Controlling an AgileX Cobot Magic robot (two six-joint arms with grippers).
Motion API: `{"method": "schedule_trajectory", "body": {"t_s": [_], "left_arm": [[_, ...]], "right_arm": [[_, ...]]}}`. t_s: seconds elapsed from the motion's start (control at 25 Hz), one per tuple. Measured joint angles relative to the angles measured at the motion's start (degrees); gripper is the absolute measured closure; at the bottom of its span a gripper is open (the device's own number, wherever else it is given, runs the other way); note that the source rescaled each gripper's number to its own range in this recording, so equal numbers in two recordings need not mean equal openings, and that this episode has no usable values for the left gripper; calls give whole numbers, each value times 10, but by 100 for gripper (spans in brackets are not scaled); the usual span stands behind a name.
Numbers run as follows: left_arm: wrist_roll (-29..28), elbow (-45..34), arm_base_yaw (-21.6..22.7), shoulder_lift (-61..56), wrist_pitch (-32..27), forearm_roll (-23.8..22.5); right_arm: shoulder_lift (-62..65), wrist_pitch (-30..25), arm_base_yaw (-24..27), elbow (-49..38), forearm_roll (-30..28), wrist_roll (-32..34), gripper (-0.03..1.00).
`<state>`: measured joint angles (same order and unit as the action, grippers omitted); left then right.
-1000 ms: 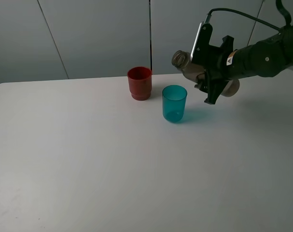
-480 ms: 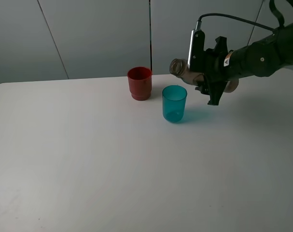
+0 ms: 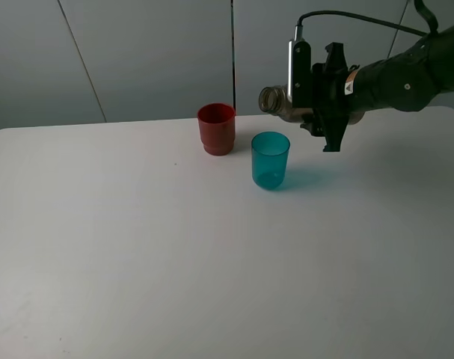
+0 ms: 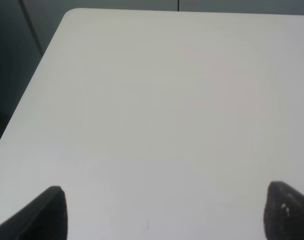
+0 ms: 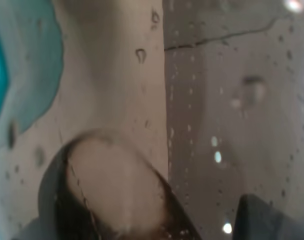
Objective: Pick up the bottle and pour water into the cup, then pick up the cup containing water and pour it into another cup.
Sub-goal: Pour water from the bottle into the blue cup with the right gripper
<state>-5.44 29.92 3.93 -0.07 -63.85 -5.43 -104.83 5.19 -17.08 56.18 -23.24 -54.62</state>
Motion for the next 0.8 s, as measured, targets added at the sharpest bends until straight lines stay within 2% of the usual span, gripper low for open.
{"method": "schedule_trajectory", "body": {"t_s": [0.4,0.8], "left_arm": [[0,0,0,0,0,0],[0,0,0,0,0,0]], "right_arm": [[-23,-1,0,23,-18,4,96],[-32,2,0,23,-61,-3,96]]}}
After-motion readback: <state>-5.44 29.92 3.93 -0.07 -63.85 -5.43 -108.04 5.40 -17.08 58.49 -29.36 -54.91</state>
